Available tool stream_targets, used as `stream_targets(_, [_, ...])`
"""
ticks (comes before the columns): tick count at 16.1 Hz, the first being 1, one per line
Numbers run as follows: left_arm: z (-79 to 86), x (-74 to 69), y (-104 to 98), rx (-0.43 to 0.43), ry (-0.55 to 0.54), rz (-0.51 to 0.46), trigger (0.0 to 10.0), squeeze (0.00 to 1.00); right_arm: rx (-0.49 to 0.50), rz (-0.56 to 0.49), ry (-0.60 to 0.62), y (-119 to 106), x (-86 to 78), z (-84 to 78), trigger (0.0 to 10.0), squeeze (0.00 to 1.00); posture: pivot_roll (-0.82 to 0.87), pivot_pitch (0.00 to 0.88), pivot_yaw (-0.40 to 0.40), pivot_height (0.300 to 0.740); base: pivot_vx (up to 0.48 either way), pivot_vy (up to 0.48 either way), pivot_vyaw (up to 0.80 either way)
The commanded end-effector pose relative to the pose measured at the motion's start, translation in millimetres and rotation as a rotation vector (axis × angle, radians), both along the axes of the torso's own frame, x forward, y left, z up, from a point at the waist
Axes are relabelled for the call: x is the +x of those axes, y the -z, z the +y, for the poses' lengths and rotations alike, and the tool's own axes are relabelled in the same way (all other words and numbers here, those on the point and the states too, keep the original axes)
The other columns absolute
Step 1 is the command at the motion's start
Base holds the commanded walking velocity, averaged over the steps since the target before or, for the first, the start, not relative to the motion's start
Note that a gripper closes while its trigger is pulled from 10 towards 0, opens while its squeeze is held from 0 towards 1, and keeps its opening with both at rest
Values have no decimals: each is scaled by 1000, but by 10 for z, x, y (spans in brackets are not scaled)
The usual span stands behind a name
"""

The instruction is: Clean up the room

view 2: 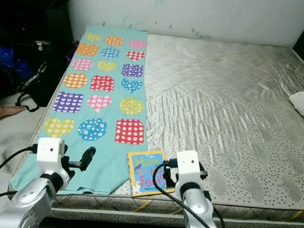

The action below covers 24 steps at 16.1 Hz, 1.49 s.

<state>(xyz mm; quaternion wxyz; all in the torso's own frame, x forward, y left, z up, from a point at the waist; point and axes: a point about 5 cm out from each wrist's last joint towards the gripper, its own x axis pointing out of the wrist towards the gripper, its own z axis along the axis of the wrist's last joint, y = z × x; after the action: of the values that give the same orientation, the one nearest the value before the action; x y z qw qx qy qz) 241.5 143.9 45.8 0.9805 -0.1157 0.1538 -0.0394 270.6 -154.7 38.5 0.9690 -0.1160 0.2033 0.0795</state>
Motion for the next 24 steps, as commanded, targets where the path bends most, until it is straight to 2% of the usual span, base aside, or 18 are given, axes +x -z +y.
stream_targets(1, [40, -9, -39, 17, -7, -5, 10000, 0, -6, 22, -27, -9, -22, 38, 10000, 0, -77, 0, 24, 740, 0, 0, 0])
stream_targets(2, [61, -17, -36, 20, -23, 1, 10000, 0, -7, 45, -30, 15, -56, 32, 10000, 0, -80, 0, 25, 740, 0, 0, 0])
stream_targets(4, [109, -23, -110, 27, -67, -56, 10000, 0, 7, 40, -1, 4, -106, -1, 10000, 0, -90, 0, 29, 740, 0, 0, 0])
stream_targets(5, [141, -67, -221, 37, -77, -120, 10000, 0, 71, -53, 41, -144, -111, -50, 10000, 0, -92, 0, 30, 740, 0, 0, 0])
stream_targets(7, [193, -167, -307, 36, -116, -148, 10000, 0, 183, -179, 114, -352, -153, -146, 10000, 0, -90, 3, 32, 740, 0, 0, 0])
stream_targets(8, [215, -233, -347, 27, -139, -165, 10000, 0, 191, -206, 140, -404, -192, -210, 10000, 0, -90, 6, 29, 740, 0, 0, 0])
stream_targets(10, [304, -362, -340, -59, -232, -158, 10000, 0, 174, -220, 163, -418, -241, -286, 10000, 0, -90, 9, 29, 740, 0, 0, 0])
stream_targets(11, [376, -375, -312, -74, -289, -136, 10000, 0, 176, -219, 163, -418, -232, -285, 10000, 0, -87, 8, 27, 740, 0, 0, 0])
stream_targets(12, [396, -374, -316, -66, -293, -136, 10000, 0, 176, -222, 157, -422, -223, -273, 10000, 0, -84, 4, 26, 740, 0, 0, 0])
stream_targets(14, [499, -413, -354, -3, -275, -157, 10000, 0, 172, -221, 138, -427, -196, -237, 10000, 0, -76, 0, 25, 740, 0, 0, 0])
stream_targets(15, [582, -497, -339, 22, -242, -143, 10000, 0, 175, -217, 136, -416, -178, -232, 10000, 0, -68, 0, 23, 740, 0, 0, 0])
stream_targets(18, [676, -595, -271, 38, -209, -119, 10000, 0, 177, -224, 131, -421, -129, -210, 10000, 0, -63, 0, 20, 740, 0, 0, 0])
stream_targets(22, [548, -476, -270, 68, -104, -140, 10000, 0, 172, -232, 122, -421, -78, -189, 10000, 0, -69, 0, 17, 740, 0, 0, 0])
stream_targets(24, [497, -419, -279, 73, -84, -152, 10000, 0, 164, -213, 117, -385, -66, -188, 10000, 0, -69, 0, 11, 740, 0, 0, 0])
